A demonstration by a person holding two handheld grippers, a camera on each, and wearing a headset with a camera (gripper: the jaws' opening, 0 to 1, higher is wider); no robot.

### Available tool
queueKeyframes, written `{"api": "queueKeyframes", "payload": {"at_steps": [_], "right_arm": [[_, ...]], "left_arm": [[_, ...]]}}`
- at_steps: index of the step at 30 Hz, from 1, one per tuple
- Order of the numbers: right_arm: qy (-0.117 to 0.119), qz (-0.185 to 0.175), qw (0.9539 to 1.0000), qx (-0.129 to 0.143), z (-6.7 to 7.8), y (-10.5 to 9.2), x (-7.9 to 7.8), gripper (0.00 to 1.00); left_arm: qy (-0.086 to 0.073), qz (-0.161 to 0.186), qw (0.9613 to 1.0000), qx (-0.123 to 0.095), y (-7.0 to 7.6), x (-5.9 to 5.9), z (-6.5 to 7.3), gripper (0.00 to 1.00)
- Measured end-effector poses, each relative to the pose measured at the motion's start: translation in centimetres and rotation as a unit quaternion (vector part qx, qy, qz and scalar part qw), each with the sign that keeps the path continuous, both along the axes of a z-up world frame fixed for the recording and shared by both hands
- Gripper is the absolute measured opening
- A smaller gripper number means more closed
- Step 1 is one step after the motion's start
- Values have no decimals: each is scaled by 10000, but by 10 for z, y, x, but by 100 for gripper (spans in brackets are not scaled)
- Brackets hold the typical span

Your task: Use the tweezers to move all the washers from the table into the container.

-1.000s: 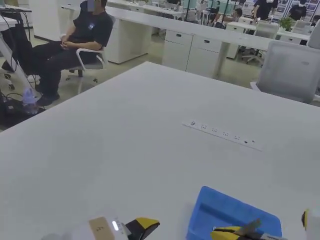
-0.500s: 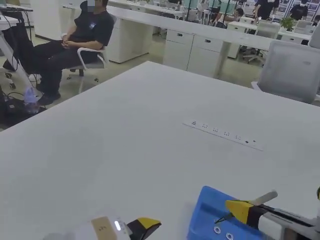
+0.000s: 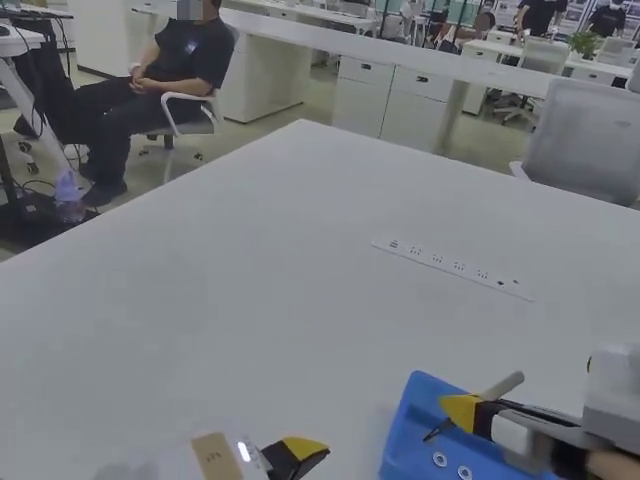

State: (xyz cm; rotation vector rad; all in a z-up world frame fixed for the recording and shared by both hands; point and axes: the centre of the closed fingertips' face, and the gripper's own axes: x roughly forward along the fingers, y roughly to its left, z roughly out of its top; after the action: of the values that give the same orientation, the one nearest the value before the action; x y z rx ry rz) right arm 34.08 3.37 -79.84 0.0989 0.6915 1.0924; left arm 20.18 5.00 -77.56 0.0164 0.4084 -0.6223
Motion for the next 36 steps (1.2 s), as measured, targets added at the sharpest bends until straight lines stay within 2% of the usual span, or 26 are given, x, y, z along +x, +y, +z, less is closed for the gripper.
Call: {"api": "queueKeyframes", "payload": {"at_steps": [7,10,12,16,19,20,21,25,26,27,29,30,32,34,36], "right_arm": [[-91,117,9993,-354,-20,1,11,3],[-162,289,9978,-566,-28,5,8,3],[-185,366,9973,-607,-31,8,6,3],[-292,512,9955,-737,-33,12,3,3],[-557,762,9903,-1016,-36,13,1,3],[-622,780,9900,-996,-34,14,1,3],[-718,909,9868,-1129,-36,14,-1,3],[-987,1215,9797,-1253,-35,16,-5,4],[-1132,1287,9772,-1250,-33,16,-5,4],[-1182,1286,9770,-1221,-31,17,-5,4],[-1335,1263,9766,-1117,-21,16,-5,4],[-1422,1257,9767,-1000,-11,19,-9,4],[-1500,1267,9760,-943,-2,17,-11,4],[-1662,1330,9724,-950,9,15,-15,4],[-1716,1398,9708,-922,16,12,-20,3]], "left_arm": [[20,-54,10000,-11,-2,-1,-1,67],[31,-52,10000,-27,-2,-1,-1,67],[41,-41,10000,-51,-2,-1,-1,67],[116,9,9996,-256,-1,0,1,67],[135,43,9988,-463,1,1,6,66],[165,52,9985,-511,1,2,7,66],[275,79,9977,-612,2,1,6,66],[413,101,9953,-866,7,2,10,64],[457,99,9939,-1002,8,2,13,64],[486,85,9930,-1077,9,2,16,62],[557,-117,9927,-1064,10,1,21,58],[541,-202,9933,-1004,12,1,25,53],[455,-292,9944,-909,16,4,36,48],[390,-357,9944,-910,19,8,46,45],[274,-437,9943,-938,22,14,60,44]]}}
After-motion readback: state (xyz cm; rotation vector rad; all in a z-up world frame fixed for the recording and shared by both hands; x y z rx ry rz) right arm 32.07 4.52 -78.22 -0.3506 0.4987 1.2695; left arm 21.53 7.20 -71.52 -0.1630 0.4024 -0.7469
